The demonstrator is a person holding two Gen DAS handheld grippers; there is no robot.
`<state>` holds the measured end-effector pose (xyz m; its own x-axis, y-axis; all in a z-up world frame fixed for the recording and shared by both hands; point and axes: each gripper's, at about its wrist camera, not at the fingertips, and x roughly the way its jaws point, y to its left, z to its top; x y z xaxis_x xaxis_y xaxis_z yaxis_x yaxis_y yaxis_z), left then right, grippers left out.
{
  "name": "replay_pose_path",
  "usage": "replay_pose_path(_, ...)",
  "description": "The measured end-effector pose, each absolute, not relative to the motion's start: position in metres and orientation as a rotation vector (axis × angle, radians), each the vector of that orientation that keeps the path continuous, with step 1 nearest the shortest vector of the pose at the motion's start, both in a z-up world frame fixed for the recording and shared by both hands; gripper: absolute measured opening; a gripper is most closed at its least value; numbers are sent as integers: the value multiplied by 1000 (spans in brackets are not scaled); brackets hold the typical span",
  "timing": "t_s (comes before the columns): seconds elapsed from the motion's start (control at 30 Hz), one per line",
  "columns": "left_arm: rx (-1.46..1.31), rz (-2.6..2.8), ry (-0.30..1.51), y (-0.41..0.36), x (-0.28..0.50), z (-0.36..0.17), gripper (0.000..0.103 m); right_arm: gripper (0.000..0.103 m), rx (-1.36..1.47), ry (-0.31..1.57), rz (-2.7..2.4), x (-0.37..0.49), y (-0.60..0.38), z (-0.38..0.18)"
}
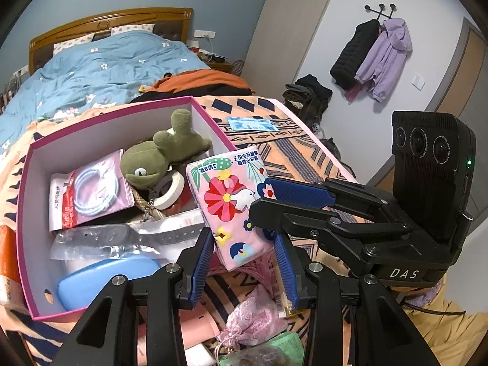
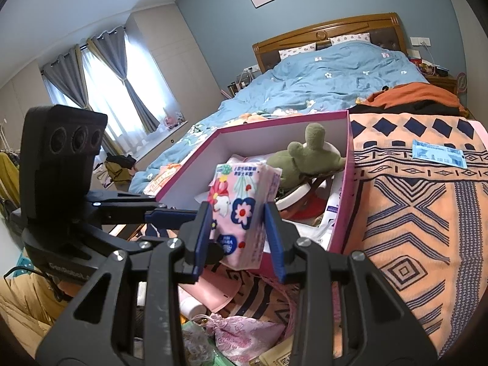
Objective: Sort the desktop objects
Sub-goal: 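Carry the tissue pack over the magenta box with the left gripper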
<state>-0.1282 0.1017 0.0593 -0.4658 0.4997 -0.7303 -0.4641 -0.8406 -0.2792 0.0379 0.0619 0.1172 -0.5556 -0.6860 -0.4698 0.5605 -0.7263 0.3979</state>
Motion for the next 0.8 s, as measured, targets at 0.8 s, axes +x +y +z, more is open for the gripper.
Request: replay_pose_path(0.8, -1202, 2268, -103, 106, -167, 41, 40, 38, 864, -296, -2256, 4, 67, 106)
